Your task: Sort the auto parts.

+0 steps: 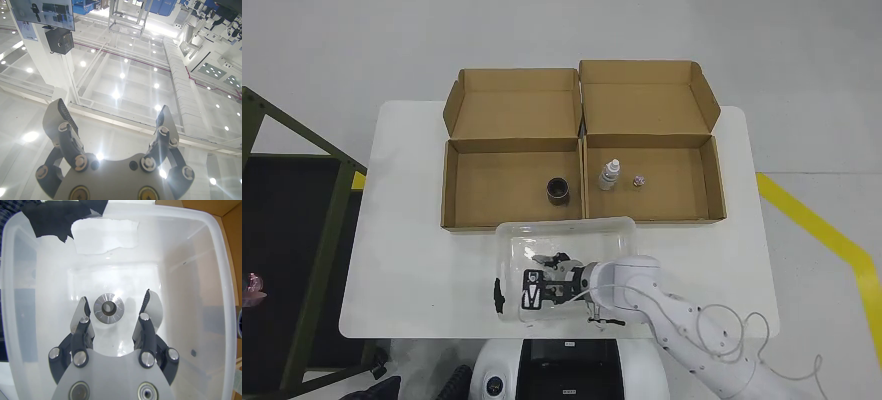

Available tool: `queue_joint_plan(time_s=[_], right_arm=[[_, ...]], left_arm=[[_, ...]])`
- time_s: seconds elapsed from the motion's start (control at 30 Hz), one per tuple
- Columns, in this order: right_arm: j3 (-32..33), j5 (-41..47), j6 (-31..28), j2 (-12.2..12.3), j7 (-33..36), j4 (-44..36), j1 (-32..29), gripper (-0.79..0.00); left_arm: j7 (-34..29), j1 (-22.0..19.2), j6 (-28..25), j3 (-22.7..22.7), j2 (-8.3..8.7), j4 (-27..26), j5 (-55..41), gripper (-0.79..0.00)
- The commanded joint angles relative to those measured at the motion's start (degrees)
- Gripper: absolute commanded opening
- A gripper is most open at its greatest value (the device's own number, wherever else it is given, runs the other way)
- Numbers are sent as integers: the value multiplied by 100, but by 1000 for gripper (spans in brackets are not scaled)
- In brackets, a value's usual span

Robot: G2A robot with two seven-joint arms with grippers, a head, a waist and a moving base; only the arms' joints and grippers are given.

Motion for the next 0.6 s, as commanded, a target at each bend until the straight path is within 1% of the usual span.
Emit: queue_joint_plan(time_s=[0.0,0.1,0.17,0.2,0.23,0.37,0.57], right_arm=[[-13,15,-1,-7,27,15,10,-434],[-25,49,-11,-15,49,30,27,-493],[-28,83,-16,-20,61,42,33,-582],[-25,134,-28,-22,60,55,33,-662],[-16,172,-33,-24,69,51,41,-785],[41,371,-46,-21,67,-58,11,-785],[304,716,-22,30,-19,-310,-118,-785]], left_arm=[[0,0,0,0,0,0,0,0],[0,0,0,0,0,0,0,0],[0,0,0,0,0,0,0,0],[0,0,0,0,0,0,0,0],[0,0,0,0,0,0,0,0],[0,0,0,0,0,0,0,0],[0,0,0,0,0,0,0,0]])
